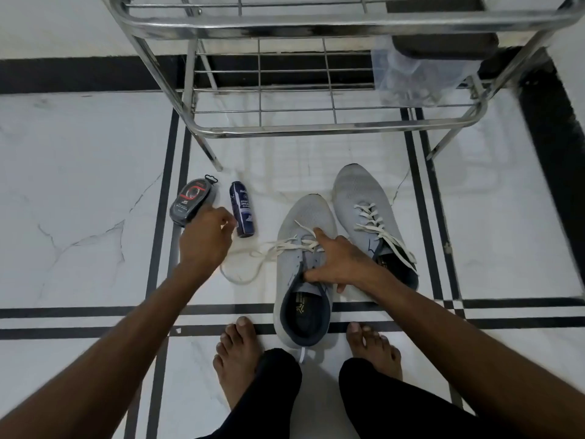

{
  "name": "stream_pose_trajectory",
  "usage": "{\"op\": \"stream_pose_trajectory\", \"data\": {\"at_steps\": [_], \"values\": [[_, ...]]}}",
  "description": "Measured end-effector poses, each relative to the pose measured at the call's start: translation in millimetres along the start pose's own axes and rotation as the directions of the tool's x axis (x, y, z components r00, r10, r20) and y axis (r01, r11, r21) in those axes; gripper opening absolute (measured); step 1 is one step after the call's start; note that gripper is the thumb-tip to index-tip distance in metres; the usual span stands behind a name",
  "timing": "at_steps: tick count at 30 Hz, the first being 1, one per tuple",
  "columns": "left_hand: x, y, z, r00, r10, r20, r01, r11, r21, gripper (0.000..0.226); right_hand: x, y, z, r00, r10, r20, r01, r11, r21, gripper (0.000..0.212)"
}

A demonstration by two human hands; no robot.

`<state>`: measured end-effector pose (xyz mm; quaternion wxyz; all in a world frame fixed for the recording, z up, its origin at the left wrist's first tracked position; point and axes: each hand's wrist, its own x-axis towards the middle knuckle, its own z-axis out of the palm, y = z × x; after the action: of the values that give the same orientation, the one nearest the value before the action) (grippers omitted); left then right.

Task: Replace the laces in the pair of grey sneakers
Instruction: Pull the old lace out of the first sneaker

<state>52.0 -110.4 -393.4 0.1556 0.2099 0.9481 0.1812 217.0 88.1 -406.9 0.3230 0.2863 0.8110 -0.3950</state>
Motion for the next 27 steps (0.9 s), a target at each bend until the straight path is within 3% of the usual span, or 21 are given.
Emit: {"op": "stream_pose_trajectory", "data": {"at_steps": [3,6,8,12,15,18,20,23,25,27], "values": [[-15,28,10,0.958,0.286,-0.009,-0.287,0.958,-0.02,0.016,2,-2,0,1.0,-0.002,0.001,0.002,1.0,-0.026,0.112],[-19,70,40,0.874,0.415,0.251,-0.442,0.895,0.059,0.029,3,-4,0,1.0,-0.009,0.001,0.009,0.999,-0.05,0.113],[-16,85,54,0.856,0.367,0.364,-0.458,0.864,0.207,0.03,4,-4,0,1.0,-0.017,0.002,0.017,0.999,-0.049,0.113],[-8,76,46,0.884,0.374,0.279,-0.432,0.882,0.186,0.011,4,0,-1,1.0,0.009,0.008,-0.009,1.0,-0.015,0.114],[0,37,20,0.974,0.171,0.151,-0.18,0.982,0.051,0.008,2,2,-1,1.0,0.022,0.015,-0.023,0.999,0.026,0.114],[-4,-3,1,0.989,-0.004,0.15,-0.01,0.996,0.093,0.011,2,-1,1,0.999,0.023,0.029,-0.023,1.0,0.017,0.116],[-13,-2,3,0.995,0.036,0.097,-0.046,0.993,0.107,0.012,4,-2,3,1.0,0.016,0.026,-0.015,1.0,-0.018,0.116],[-23,36,22,0.961,0.272,0.043,-0.272,0.962,-0.003,0.018,5,-1,4,1.0,0.012,0.018,-0.011,0.998,-0.063,0.117],[-22,62,40,0.914,0.375,0.156,-0.382,0.924,0.013,0.028,5,-2,3,1.0,0.005,0.021,-0.004,0.998,-0.058,0.117],[-17,78,54,0.886,0.362,0.29,-0.406,0.908,0.107,0.028,5,-3,2,1.0,-0.003,0.02,0.004,0.999,-0.048,0.117]]}}
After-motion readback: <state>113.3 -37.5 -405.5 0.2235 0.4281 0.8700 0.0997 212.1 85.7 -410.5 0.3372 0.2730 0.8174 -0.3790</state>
